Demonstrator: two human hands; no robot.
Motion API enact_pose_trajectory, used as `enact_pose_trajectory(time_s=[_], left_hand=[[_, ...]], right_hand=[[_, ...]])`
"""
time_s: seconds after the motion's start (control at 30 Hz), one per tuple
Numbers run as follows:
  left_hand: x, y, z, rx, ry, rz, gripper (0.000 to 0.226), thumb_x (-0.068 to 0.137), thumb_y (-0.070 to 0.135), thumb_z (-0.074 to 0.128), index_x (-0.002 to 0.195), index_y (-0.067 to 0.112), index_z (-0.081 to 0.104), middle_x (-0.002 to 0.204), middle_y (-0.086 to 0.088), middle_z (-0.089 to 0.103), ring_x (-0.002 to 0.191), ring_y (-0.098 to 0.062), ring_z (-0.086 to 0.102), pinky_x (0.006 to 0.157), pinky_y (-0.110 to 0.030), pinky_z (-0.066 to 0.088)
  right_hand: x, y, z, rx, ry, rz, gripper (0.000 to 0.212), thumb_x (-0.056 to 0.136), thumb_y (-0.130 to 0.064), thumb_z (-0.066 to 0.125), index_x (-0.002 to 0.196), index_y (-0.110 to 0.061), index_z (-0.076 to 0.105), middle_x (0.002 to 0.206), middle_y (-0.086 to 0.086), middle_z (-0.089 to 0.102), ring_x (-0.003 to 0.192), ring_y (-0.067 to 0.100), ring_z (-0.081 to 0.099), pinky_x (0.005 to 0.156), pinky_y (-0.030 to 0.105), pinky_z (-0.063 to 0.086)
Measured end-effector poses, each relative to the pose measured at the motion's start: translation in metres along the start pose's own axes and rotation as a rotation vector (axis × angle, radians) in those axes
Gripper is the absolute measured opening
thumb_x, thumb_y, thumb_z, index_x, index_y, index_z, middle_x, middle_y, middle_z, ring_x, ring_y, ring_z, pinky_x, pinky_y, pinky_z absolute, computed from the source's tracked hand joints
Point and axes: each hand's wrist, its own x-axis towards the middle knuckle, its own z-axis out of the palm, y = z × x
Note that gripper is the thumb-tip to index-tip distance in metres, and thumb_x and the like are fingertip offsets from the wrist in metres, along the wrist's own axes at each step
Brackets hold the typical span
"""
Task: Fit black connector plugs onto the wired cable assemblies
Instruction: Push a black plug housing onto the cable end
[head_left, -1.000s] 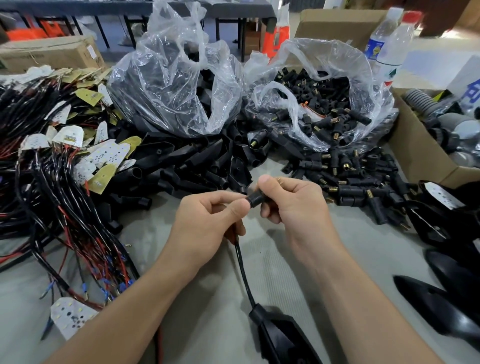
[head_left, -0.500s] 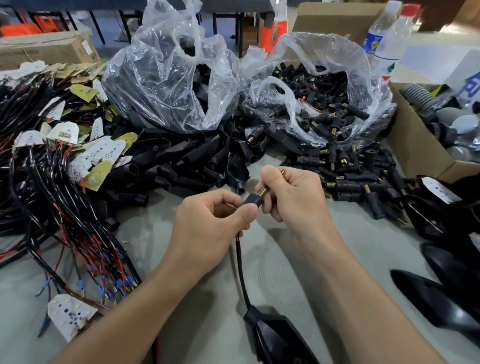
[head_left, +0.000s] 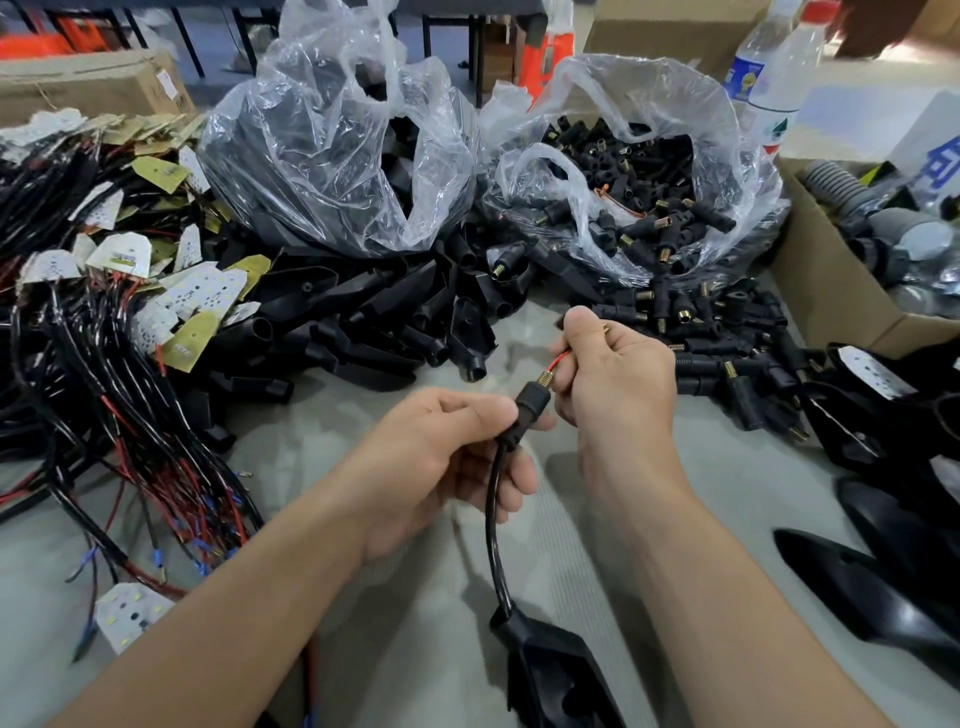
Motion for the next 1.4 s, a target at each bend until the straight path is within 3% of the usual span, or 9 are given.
enact_pose_trajectory(time_s=[0.13, 0.33, 0.63, 0.77, 0.83, 0.93, 1.1, 1.27, 1.4], left_hand=[[-0.003, 0.002, -0.003, -0.247, -0.151, -0.097, 0.033, 0.09, 0.03, 0.058, 0.103, 0.008, 0.08, 0.077, -0.013, 0.074, 0.06, -0.016, 0.069, 0.056, -0.024, 0.057], [0.003, -0.013, 0.009, 0.221, 0.169, 0.064, 0.03, 0.076, 0.022, 0.078, 0.103, 0.011, 0.073, 0.073, -0.015, 0.074, 0.057, -0.02, 0.065, 0.058, -0.029, 0.055], [0.002, -0.008, 0.003, 0.082, 0.105, 0.015, 0.017, 0.097, 0.017, 0.064, 0.103, 0.017, 0.08, 0.066, -0.006, 0.063, 0.05, -0.015, 0.056, 0.05, -0.024, 0.047], [-0.006, -0.011, 0.002, 0.98, 0.638, 0.536, 0.025, 0.073, 0.031, 0.071, 0.097, 0.039, 0.073, 0.065, 0.014, 0.064, 0.054, -0.006, 0.057, 0.054, -0.012, 0.039], [-0.006, -0.01, 0.002, 1.204, 0.716, 0.578, 0.028, 0.075, 0.037, 0.071, 0.101, 0.045, 0.067, 0.072, 0.021, 0.065, 0.068, -0.005, 0.061, 0.061, -0.013, 0.042], [0.0, -0.011, 0.004, 0.793, 0.534, 0.28, 0.02, 0.085, 0.028, 0.077, 0.095, 0.044, 0.073, 0.069, 0.016, 0.07, 0.058, -0.005, 0.062, 0.061, -0.021, 0.051], [-0.001, -0.004, 0.004, 0.018, -0.008, -0.117, 0.02, 0.092, 0.023, 0.064, 0.1, 0.011, 0.077, 0.072, -0.012, 0.069, 0.056, -0.02, 0.064, 0.054, -0.027, 0.053], [-0.003, 0.002, -0.006, -0.087, -0.071, -0.159, 0.022, 0.088, 0.026, 0.067, 0.097, 0.01, 0.079, 0.068, -0.011, 0.064, 0.058, -0.022, 0.064, 0.056, -0.026, 0.054], [0.001, -0.006, -0.007, 0.175, -0.023, -0.086, 0.021, 0.093, 0.024, 0.066, 0.108, 0.008, 0.066, 0.065, -0.01, 0.064, 0.083, -0.022, 0.073, 0.088, -0.037, 0.053]], right_hand=[[0.001, 0.002, 0.0, 0.003, -0.035, 0.006, 0.048, 0.097, -0.038, 0.059, 0.052, -0.022, 0.065, 0.049, 0.0, 0.059, 0.039, 0.017, 0.045, 0.043, 0.027, 0.037], [0.014, -0.001, -0.01, -0.036, 0.13, 0.026, 0.043, 0.091, -0.036, 0.058, 0.051, -0.022, 0.067, 0.045, -0.003, 0.056, 0.041, 0.012, 0.041, 0.05, 0.03, 0.034], [0.024, -0.002, -0.021, 0.086, 0.165, -0.039, 0.042, 0.097, -0.032, 0.059, 0.059, -0.016, 0.065, 0.048, 0.004, 0.06, 0.035, 0.016, 0.043, 0.039, 0.022, 0.034], [0.025, 0.001, -0.02, -0.219, 0.102, -0.156, 0.035, 0.091, -0.04, 0.056, 0.064, -0.021, 0.069, 0.049, 0.003, 0.065, 0.04, 0.016, 0.049, 0.052, 0.031, 0.041], [0.025, 0.001, -0.019, -0.138, 0.1, -0.123, 0.04, 0.094, -0.035, 0.056, 0.059, -0.017, 0.066, 0.047, 0.002, 0.062, 0.038, 0.017, 0.045, 0.046, 0.028, 0.039], [0.027, -0.003, -0.021, 0.024, 0.152, -0.039, 0.041, 0.1, -0.026, 0.057, 0.06, -0.017, 0.062, 0.044, 0.001, 0.056, 0.034, 0.015, 0.039, 0.037, 0.02, 0.032], [0.029, -0.008, -0.026, 0.081, 0.257, -0.011, 0.04, 0.104, -0.025, 0.054, 0.068, -0.01, 0.061, 0.043, -0.002, 0.052, 0.033, 0.014, 0.039, 0.038, 0.019, 0.032], [0.032, -0.01, -0.032, 0.1, 0.302, -0.046, 0.041, 0.104, -0.026, 0.054, 0.068, -0.01, 0.062, 0.044, -0.002, 0.054, 0.034, 0.013, 0.041, 0.037, 0.019, 0.033], [0.036, -0.009, -0.036, 0.173, 0.341, -0.02, 0.04, 0.104, -0.022, 0.054, 0.066, -0.009, 0.061, 0.042, -0.003, 0.051, 0.033, 0.012, 0.038, 0.037, 0.018, 0.03]])
